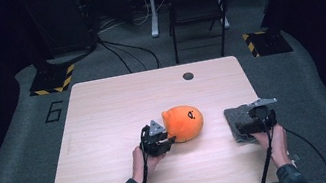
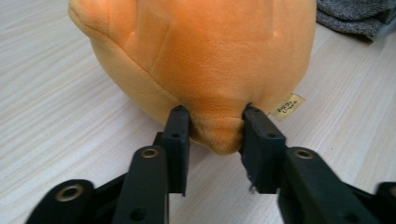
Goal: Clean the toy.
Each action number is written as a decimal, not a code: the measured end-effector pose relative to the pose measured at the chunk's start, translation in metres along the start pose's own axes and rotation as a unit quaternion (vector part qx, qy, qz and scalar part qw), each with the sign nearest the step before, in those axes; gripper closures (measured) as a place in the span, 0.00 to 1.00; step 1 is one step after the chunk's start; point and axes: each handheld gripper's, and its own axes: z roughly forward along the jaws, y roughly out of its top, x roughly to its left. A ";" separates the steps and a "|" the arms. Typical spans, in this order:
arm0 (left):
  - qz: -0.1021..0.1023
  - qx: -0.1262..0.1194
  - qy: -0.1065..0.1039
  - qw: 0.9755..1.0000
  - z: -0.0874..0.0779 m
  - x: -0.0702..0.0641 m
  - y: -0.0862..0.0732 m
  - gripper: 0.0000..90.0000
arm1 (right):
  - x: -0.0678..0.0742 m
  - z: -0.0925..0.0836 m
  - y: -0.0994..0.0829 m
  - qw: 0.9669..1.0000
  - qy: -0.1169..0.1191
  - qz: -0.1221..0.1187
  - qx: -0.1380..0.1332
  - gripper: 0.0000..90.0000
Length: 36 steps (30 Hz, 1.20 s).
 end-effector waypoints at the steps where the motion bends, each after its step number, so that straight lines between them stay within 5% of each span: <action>1: -0.004 -0.006 -0.004 1.000 0.000 0.000 0.000 0.76 | -0.001 0.004 0.001 1.000 -0.008 0.001 0.005 0.06; 8: 0.001 -0.012 -0.002 1.000 0.001 -0.002 -0.001 0.81 | -0.013 0.029 0.000 0.999 -0.017 0.030 0.027 0.09; 15: 0.004 -0.012 -0.002 1.000 0.001 -0.002 -0.001 0.80 | -0.014 0.039 -0.003 0.999 -0.009 0.027 0.042 0.22; 23: 0.009 -0.017 -0.001 1.000 0.001 -0.003 -0.001 0.80 | -0.005 0.031 -0.007 0.999 0.029 0.005 0.023 0.78; 36: 0.016 -0.025 -0.003 1.000 0.001 -0.001 0.001 0.81 | -0.004 0.008 0.003 0.998 0.054 0.018 -0.021 0.84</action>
